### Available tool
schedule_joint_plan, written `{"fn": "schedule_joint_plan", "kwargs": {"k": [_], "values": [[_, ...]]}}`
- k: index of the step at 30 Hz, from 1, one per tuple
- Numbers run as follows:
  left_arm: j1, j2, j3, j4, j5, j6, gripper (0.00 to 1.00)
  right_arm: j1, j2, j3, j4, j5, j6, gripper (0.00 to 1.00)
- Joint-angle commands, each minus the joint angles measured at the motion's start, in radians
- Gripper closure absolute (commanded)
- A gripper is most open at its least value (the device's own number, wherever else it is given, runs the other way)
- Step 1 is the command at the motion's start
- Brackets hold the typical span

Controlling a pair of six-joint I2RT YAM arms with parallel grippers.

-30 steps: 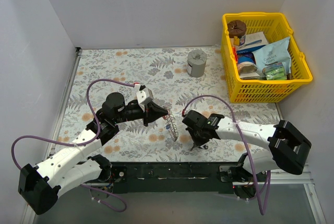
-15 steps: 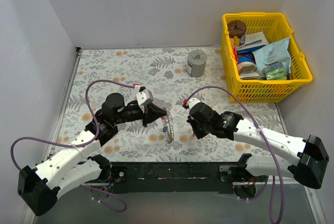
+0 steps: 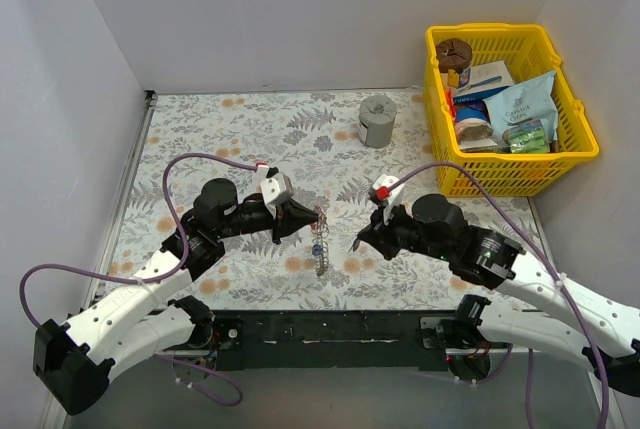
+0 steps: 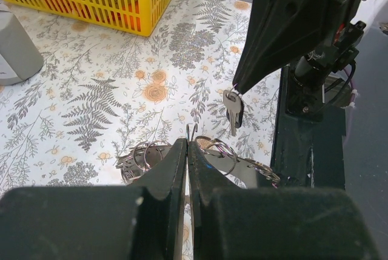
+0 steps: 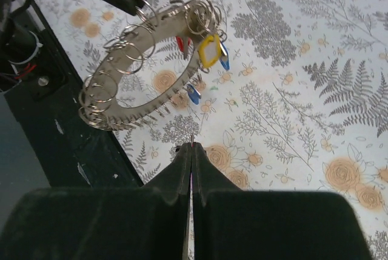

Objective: Put the keys on the keyring

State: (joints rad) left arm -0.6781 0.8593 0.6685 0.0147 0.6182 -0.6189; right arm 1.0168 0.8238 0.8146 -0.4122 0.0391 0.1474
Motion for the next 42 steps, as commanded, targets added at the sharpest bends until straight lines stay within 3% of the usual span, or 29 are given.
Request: {"fn": "schedule_joint_plan", "kwargs": {"k": [1, 11, 42], "values": [[-0.005, -0.031, 0.046, 0.033, 0.040, 0.022, 1.00, 0.003, -0.093, -0.040, 0.148, -0.091, -0.061, 0.99], [-0.005, -0.014, 0.051, 0.050, 0.091, 0.013, 1.00, 0.003, -0.187, -0.065, 0.214, -0.114, -0.077, 0.99], [-0.005, 0.009, 0.048, 0.056, 0.130, -0.015, 1.00, 0.003, 0.064, 0.074, 0.362, -0.281, -0.174, 0.99]]}}
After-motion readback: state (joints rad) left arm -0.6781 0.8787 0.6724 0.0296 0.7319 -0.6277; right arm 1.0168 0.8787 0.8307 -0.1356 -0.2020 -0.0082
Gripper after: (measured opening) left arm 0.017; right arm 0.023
